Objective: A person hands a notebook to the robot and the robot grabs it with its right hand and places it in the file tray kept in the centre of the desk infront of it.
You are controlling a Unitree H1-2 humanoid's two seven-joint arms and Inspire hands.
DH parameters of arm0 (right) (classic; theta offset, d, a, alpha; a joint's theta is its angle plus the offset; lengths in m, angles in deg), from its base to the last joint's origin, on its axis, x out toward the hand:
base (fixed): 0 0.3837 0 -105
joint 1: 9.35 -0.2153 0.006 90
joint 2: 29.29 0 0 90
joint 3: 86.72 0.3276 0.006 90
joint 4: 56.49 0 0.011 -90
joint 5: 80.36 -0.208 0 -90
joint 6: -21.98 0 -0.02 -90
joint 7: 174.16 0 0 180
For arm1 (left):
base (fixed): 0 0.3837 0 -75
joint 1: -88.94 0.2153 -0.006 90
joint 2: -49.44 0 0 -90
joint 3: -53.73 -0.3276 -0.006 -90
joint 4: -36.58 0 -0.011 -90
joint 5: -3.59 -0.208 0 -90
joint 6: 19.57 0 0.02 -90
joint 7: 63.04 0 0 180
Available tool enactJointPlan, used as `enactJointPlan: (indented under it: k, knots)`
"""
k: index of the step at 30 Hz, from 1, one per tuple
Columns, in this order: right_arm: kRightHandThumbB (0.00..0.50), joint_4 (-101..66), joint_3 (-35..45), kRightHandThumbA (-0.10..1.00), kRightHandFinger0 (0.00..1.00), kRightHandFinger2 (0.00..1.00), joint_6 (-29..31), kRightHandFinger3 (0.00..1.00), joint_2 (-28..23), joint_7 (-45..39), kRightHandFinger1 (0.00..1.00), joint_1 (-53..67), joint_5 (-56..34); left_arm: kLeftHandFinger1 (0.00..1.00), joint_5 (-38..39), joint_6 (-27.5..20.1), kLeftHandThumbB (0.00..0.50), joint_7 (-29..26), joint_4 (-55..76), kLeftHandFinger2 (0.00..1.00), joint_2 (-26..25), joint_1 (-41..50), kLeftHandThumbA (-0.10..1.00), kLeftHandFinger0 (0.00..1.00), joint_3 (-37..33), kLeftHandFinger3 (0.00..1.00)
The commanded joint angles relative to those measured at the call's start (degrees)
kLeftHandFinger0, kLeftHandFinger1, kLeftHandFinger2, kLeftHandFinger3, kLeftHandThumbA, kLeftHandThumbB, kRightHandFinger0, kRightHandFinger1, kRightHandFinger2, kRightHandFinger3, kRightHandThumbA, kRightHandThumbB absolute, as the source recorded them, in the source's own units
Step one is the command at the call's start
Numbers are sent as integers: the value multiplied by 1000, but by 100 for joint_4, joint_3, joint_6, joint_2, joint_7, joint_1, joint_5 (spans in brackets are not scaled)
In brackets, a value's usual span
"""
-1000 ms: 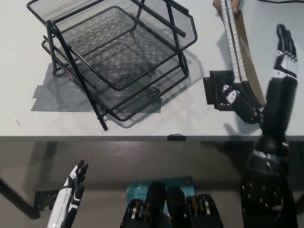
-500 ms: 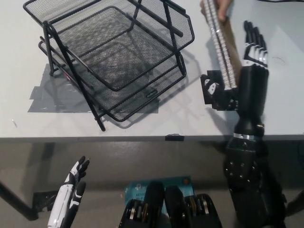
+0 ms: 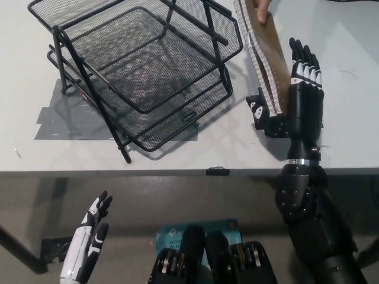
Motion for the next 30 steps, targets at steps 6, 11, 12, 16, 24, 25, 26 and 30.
enactJointPlan:
  k: [6, 11, 12, 16, 24, 25, 26, 30]
  knots:
    - [0, -183, 242, 905, 0, 0, 1007, 1, -100, 352, 0, -540, -951, 1000, 13, -60, 368, -102, 116, 1000, -60, -83, 1000, 1000, 25, 1000]
    - [7, -385, 341, 891, 0, 0, 983, 0, 6, 576, 0, -555, -1001, 1000, 22, -51, 376, -101, 134, 1000, -60, -82, 1000, 1000, 30, 1000]
    - [19, -458, 355, 900, 0, 0, 969, 0, 21, 584, 0, -543, -1019, 1000, 21, -40, 384, -98, 141, 1000, -62, -81, 1000, 1000, 30, 1000]
    - [1, -661, 420, 941, 0, 0, 1132, 0, 13, 685, 0, -547, -1112, 1000, -57, -50, 382, -130, 139, 1000, -73, -90, 1000, 1000, 35, 1000]
    - [12, -1184, 579, 1000, 0, 0, 1008, 3, 69, 643, 0, -461, -1303, 1000, -19, -45, 400, -120, 134, 1000, -72, -91, 1000, 1000, 48, 1000]
    - [22, -1234, 624, 970, 0, 0, 1029, 1, 87, 708, 0, -463, -1317, 1000, -12, -52, 399, -116, 136, 1000, -74, -90, 1000, 1000, 47, 1000]
    - [10, -1348, 697, 896, 0, 0, 969, 0, 92, 856, 0, -475, -1226, 1000, 29, -56, 403, -107, 129, 1000, -69, -90, 1000, 1000, 51, 1000]
    - [1, -1693, 905, 851, 0, 0, 1030, 0, 111, 936, 0, -529, -1347, 1000, 31, -84, 405, -105, 91, 1000, -78, -101, 1000, 1000, 48, 1000]
